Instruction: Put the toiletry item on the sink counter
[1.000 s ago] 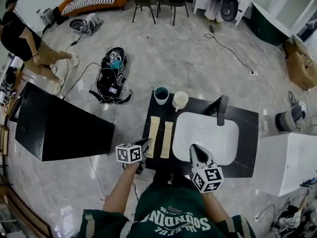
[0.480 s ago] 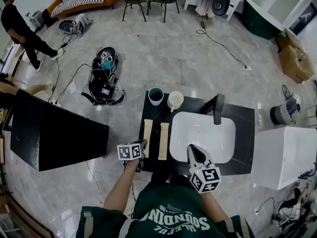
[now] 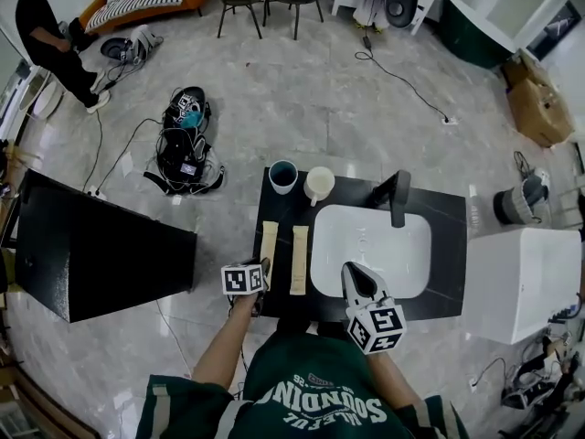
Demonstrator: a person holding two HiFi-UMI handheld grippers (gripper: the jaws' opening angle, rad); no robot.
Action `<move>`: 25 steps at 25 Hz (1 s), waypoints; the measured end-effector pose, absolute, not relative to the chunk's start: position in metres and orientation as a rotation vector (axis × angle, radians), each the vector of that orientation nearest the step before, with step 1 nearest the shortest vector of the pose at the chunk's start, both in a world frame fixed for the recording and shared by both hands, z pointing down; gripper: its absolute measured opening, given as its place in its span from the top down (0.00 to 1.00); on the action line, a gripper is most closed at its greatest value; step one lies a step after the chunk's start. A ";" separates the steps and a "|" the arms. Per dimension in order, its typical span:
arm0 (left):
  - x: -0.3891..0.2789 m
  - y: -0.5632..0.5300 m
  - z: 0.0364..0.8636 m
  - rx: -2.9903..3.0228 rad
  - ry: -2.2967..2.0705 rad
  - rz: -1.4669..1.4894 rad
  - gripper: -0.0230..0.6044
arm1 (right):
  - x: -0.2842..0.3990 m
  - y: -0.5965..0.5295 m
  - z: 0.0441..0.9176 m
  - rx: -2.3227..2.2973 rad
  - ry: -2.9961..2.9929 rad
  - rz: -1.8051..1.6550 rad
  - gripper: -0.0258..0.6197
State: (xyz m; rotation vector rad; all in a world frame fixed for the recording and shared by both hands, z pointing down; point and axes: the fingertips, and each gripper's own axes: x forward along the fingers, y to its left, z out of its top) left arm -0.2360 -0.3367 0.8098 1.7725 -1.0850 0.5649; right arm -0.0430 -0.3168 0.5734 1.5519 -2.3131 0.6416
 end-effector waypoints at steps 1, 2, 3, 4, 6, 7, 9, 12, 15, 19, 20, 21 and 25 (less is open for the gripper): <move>-0.236 -0.336 0.809 1.773 -1.085 0.562 0.82 | -0.042 -0.318 0.572 1.556 -2.315 0.641 0.89; -0.236 -0.336 0.807 1.777 -1.091 0.557 0.80 | -0.041 -0.318 0.571 1.559 -2.317 0.640 0.89; -0.237 -0.336 0.804 1.784 -1.100 0.551 0.78 | -0.041 -0.319 0.570 1.559 -2.320 0.639 0.89; -0.238 -0.337 0.801 1.794 -1.110 0.542 0.78 | -0.041 -0.320 0.569 1.558 -2.325 0.638 0.89; -0.241 -0.340 0.794 1.821 -1.132 0.522 0.78 | -0.041 -0.321 0.569 1.554 -2.335 0.635 0.89; -0.243 -0.343 0.789 1.837 -1.144 0.511 0.78 | -0.041 -0.321 0.568 1.553 -2.341 0.630 0.89; -0.245 -0.350 0.772 1.880 -1.173 0.482 0.78 | -0.041 -0.324 0.566 1.550 -2.354 0.612 0.89; -0.237 -0.357 0.743 1.978 -1.216 0.425 0.79 | -0.039 -0.330 0.563 1.516 -2.371 0.594 0.89; -0.229 -0.360 0.716 2.069 -1.260 0.406 0.84 | -0.043 -0.337 0.560 1.478 -2.386 0.572 0.89; -0.208 -0.360 0.683 2.170 -1.252 0.392 0.95 | -0.047 -0.340 0.559 1.454 -2.408 0.561 0.89; -0.200 -0.359 0.675 2.196 -1.240 0.390 0.95 | -0.047 -0.341 0.559 1.452 -2.412 0.561 0.89; -0.193 -0.359 0.666 2.226 -1.230 0.387 0.95 | -0.046 -0.342 0.558 1.453 -2.416 0.563 0.89; -0.171 -0.354 0.634 2.346 -1.219 0.392 0.95 | -0.040 -0.345 0.554 1.484 -2.418 0.573 0.89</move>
